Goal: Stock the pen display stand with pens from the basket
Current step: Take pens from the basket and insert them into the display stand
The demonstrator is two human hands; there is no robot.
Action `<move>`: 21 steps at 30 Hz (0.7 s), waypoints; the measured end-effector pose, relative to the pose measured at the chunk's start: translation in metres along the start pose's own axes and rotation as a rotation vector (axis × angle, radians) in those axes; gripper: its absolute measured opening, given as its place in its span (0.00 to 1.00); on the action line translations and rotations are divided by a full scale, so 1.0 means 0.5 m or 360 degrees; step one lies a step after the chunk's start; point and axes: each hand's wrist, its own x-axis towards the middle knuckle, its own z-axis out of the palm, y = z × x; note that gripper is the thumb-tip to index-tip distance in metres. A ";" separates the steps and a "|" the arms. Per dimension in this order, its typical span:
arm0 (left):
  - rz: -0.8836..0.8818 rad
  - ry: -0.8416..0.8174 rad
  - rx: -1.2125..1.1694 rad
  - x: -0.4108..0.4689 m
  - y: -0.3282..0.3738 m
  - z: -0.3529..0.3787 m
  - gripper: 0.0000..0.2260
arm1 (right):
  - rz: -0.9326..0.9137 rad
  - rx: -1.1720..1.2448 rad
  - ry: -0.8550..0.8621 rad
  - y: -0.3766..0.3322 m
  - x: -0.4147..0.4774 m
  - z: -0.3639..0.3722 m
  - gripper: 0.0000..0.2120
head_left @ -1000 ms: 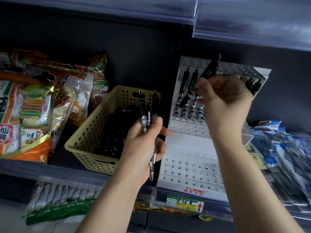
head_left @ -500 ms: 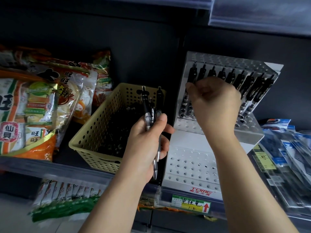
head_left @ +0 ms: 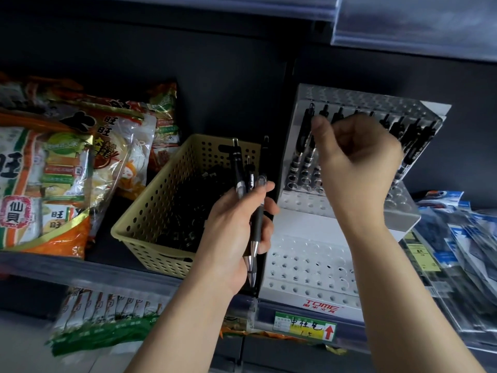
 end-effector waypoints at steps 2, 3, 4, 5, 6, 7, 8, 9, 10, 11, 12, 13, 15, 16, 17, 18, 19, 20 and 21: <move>0.0035 -0.0089 -0.0013 -0.001 -0.002 -0.001 0.10 | 0.0239 0.0146 -0.0288 -0.015 0.005 -0.011 0.19; 0.0059 -0.0129 -0.0010 -0.001 -0.003 -0.001 0.11 | 0.0405 0.0207 -0.0535 -0.020 0.007 -0.016 0.18; 0.0080 -0.0158 -0.0001 -0.001 -0.003 0.000 0.12 | 0.0557 0.0275 -0.0787 -0.023 0.007 -0.019 0.16; 0.0096 -0.0175 0.0009 -0.002 -0.004 0.001 0.13 | 0.0654 0.0353 -0.0987 -0.025 0.006 -0.022 0.13; 0.0106 -0.0179 0.0016 -0.002 -0.004 0.002 0.14 | 0.0695 0.0438 -0.1095 -0.025 0.005 -0.023 0.11; 0.0112 -0.0173 0.0022 -0.003 -0.004 0.003 0.14 | 0.0721 0.0530 -0.1126 -0.024 0.004 -0.024 0.10; 0.0114 -0.0162 0.0032 -0.003 -0.005 0.004 0.14 | 0.0751 0.0621 -0.1119 -0.024 0.006 -0.025 0.10; 0.0111 -0.0150 0.0046 -0.003 -0.005 0.004 0.13 | 0.0782 0.0700 -0.1106 -0.022 0.009 -0.027 0.10; 0.0103 -0.0143 0.0056 -0.004 -0.005 0.005 0.12 | 0.0808 0.0768 -0.1109 -0.020 0.012 -0.030 0.10; 0.0095 -0.0144 0.0060 -0.004 -0.005 0.006 0.12 | 0.0827 0.0828 -0.1133 -0.019 0.014 -0.033 0.09; 0.0089 -0.0150 0.0064 -0.005 -0.005 0.007 0.13 | 0.0840 0.0879 -0.1164 -0.017 0.016 -0.037 0.08; 0.0090 -0.0154 0.0080 -0.006 -0.005 0.009 0.13 | 0.0845 0.0914 -0.1183 -0.014 0.018 -0.040 0.08; 0.0093 -0.0135 0.0129 -0.006 -0.006 0.011 0.14 | 0.0842 0.0895 -0.1161 -0.014 0.019 -0.043 0.07; 0.0087 -0.0116 0.0148 -0.005 -0.007 0.012 0.15 | 0.0837 0.0859 -0.1127 -0.016 0.019 -0.045 0.07; 0.0079 -0.0093 0.0161 -0.005 -0.008 0.013 0.16 | 0.0825 0.0825 -0.1067 -0.017 0.020 -0.046 0.06; 0.0069 -0.0066 0.0165 -0.003 -0.009 0.013 0.18 | 0.0799 0.0806 -0.0971 -0.018 0.023 -0.049 0.05; 0.0057 -0.0036 0.0159 -0.002 -0.010 0.012 0.19 | 0.0754 0.0801 -0.0842 -0.019 0.026 -0.052 0.03; 0.0045 -0.0005 0.0148 -0.001 -0.010 0.012 0.20 | 0.0686 0.0798 -0.0686 -0.020 0.029 -0.056 0.02; 0.0038 0.0017 0.0142 0.000 -0.010 0.011 0.19 | 0.0601 0.0787 -0.0525 -0.022 0.033 -0.060 0.03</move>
